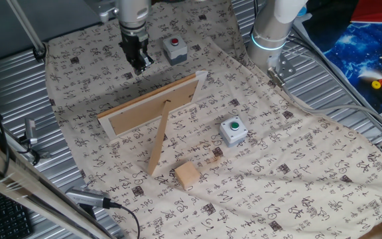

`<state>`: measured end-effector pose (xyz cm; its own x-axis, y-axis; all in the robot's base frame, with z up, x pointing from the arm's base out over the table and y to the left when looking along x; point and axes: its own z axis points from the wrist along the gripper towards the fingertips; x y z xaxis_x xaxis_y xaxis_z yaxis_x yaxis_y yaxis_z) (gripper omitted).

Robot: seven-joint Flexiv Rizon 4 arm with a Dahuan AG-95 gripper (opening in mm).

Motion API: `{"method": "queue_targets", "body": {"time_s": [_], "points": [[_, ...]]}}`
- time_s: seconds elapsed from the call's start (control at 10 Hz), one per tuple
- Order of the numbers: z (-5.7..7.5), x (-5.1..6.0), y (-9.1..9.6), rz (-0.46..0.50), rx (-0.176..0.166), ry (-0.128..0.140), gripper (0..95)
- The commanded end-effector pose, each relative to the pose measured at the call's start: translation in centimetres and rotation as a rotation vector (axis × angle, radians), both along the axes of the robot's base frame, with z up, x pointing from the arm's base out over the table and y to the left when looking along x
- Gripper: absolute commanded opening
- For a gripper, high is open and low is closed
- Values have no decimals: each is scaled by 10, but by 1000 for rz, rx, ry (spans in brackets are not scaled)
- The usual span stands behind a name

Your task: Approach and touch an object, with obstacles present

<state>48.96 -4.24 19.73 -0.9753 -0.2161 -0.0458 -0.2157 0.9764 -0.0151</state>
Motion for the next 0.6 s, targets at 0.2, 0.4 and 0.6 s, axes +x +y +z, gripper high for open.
{"method": "queue_targets", "body": {"time_s": [0.2,0.4,0.6], "points": [[-10,-21,-1,-139,52,17,0],[-15,-28,0,-157,55,13,0],[-15,-29,0,-169,51,11,0]]}}
